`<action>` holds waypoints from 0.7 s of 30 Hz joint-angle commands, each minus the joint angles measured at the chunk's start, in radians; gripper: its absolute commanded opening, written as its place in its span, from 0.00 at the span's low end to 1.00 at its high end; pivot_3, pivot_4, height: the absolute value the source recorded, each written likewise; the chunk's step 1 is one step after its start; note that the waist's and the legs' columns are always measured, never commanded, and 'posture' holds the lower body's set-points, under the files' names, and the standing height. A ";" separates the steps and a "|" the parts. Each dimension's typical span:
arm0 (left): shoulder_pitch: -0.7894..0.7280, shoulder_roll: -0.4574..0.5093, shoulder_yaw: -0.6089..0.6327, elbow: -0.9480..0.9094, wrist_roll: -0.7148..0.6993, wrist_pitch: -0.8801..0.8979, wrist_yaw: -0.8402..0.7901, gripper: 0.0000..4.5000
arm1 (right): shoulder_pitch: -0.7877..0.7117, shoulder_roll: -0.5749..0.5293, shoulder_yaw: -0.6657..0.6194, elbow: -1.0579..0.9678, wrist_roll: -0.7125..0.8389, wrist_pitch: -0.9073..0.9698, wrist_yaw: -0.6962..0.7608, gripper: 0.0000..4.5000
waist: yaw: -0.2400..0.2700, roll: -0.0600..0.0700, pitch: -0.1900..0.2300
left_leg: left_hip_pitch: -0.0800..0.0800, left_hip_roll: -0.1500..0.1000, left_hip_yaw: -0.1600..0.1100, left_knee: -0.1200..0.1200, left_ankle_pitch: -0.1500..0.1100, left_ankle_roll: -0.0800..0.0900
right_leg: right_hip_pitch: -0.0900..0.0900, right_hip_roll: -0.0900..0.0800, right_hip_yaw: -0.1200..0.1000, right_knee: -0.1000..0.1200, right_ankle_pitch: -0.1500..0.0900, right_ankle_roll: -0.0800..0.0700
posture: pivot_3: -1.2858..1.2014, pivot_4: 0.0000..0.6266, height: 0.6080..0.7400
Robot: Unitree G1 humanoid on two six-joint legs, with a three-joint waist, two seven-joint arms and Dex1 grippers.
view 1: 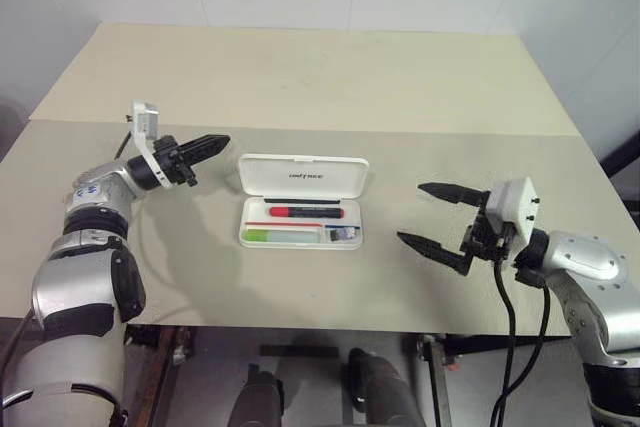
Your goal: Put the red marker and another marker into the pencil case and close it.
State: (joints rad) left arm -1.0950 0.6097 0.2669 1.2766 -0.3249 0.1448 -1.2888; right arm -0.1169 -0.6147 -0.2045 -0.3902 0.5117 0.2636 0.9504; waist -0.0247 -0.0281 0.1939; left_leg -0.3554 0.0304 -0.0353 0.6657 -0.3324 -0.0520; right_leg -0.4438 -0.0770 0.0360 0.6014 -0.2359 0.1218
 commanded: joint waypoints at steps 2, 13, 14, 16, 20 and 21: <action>-0.041 -0.018 0.018 0.003 0.004 0.014 -0.036 0.00 | 0.075 -0.023 -0.027 -0.058 0.018 -0.067 0.041 1.00 | 0.001 0.000 0.000 | 0.000 0.000 0.000 0.000 0.000 0.000 | 0.000 0.000 0.000 0.000 0.000 0.000 | 0.52 0.24 1.00; -0.052 -0.063 -0.015 0.006 0.053 0.063 -0.127 0.00 | 0.089 -0.050 -0.070 -0.016 0.055 -0.127 0.076 1.00 | -0.001 0.000 0.000 | 0.001 0.000 0.000 0.001 0.001 0.001 | 0.001 0.000 0.000 0.002 0.000 0.000 | 0.52 0.24 1.00; -0.051 -0.069 -0.023 0.005 0.062 0.070 -0.141 0.00 | 0.087 -0.057 -0.083 -0.002 0.061 -0.132 0.085 1.00 | -0.001 0.000 0.000 | 0.001 0.000 0.000 0.001 0.001 0.001 | 0.001 0.000 0.001 0.002 0.000 0.000 | 0.52 0.24 1.00; -0.042 -0.083 -0.043 0.000 0.082 0.080 -0.177 0.00 | 0.096 -0.074 -0.107 0.020 0.070 -0.145 0.111 1.00 | 0.001 0.000 0.000 | 0.001 0.000 0.000 0.001 0.001 0.001 | 0.001 0.000 0.001 0.002 0.000 0.000 | 0.52 0.24 1.00; -0.023 -0.107 -0.080 -0.011 0.108 0.094 -0.242 0.00 | 0.083 -0.084 -0.136 0.042 0.099 -0.138 0.116 1.00 | 0.003 0.000 0.000 | 0.001 -0.001 0.000 0.001 0.001 0.001 | 0.002 0.000 0.001 0.001 0.000 0.000 | 0.52 0.24 1.00; -0.020 -0.113 -0.085 -0.013 0.112 0.096 -0.251 0.00 | 0.081 -0.087 -0.139 0.047 0.103 -0.134 0.116 1.00 | 0.003 0.000 0.000 | 0.001 -0.001 0.000 0.001 0.001 0.001 | 0.002 0.000 0.001 0.001 0.000 0.000 | 0.52 0.24 1.00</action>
State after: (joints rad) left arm -1.1198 0.5025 0.1874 1.2782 -0.2239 0.2340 -1.5001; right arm -0.0251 -0.6850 -0.3078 -0.3413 0.5857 0.1357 1.0591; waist -0.0217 -0.0284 0.1939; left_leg -0.3545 0.0298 -0.0354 0.6666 -0.3317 -0.0511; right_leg -0.4423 -0.0770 0.0366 0.6023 -0.2358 0.1220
